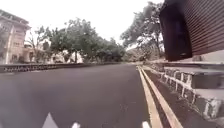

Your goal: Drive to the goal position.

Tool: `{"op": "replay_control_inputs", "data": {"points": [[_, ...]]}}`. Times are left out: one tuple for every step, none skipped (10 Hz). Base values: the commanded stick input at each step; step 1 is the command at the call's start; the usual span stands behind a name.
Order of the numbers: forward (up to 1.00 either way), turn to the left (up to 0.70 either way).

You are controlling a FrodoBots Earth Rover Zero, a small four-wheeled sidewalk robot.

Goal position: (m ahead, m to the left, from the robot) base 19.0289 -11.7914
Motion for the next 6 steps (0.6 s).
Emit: {"op": "replay_control_inputs", "data": {"points": [[0.7,-0.2],[0.7,-0.1],[0.7,-0.07],[0.7,-0.04],[0.7,-0.02],[0.7,-0.26]]}}
